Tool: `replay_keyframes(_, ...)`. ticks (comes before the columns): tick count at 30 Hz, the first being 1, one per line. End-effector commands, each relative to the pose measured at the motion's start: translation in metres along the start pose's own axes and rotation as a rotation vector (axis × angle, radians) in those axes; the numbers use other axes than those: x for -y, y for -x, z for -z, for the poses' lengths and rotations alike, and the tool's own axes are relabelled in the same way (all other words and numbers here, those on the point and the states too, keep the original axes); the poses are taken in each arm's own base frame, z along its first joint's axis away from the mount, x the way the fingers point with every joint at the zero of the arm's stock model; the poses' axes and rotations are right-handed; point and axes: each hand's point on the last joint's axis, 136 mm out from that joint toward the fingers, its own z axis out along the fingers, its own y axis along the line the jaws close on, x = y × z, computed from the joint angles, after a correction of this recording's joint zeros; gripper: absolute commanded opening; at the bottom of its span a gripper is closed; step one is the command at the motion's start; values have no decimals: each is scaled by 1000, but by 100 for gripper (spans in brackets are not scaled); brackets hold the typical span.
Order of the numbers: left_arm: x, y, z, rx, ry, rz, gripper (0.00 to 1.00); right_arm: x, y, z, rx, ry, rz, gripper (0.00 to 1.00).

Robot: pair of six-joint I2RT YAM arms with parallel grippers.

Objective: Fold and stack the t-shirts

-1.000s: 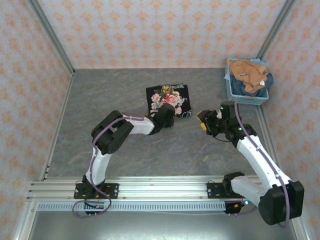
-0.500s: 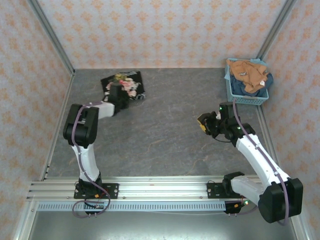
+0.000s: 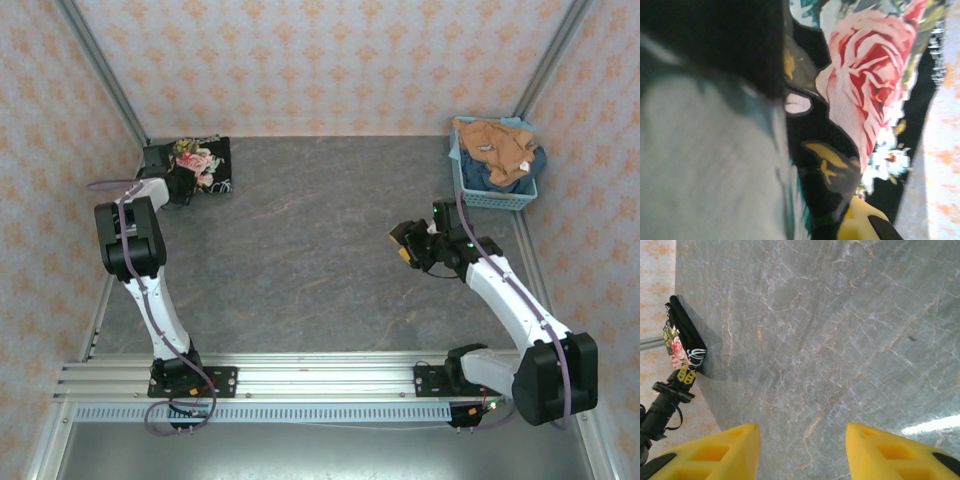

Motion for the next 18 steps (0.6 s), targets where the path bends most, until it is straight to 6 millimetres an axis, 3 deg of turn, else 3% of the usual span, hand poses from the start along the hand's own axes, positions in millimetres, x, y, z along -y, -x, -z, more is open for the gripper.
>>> replay_keyframes(1,-9,-8,6,-51,72,-85,29,-24,14,5,46,54,51,56)
replay_keyframes(2,-10,-6,11,-40,91,-90,44,-25,16,5,54,46,56,62)
replay_keyframes(3,-9,-6,19,-32,108,-97,60,-24,18,8,65,23,66,92)
replay_keyframes(4,-6,-6,27,-26,113,-104,98,-25,22,11,81,7,81,99)
replay_keyframes(8,2,-31,74,-62,180,-188,100,-23,56,52,275,-187,230,99)
replay_keyframes(11,6,-47,138,4,241,-294,100,-40,85,95,467,-261,364,99)
replay_keyframes(14,10,-64,201,115,169,-360,100,-52,102,129,593,-318,431,99)
replay_keyframes(16,7,-75,234,159,176,-430,100,-40,118,153,723,-420,389,99)
replay_keyframes(18,-1,-77,268,281,231,-527,100,-27,125,156,799,-458,413,99)
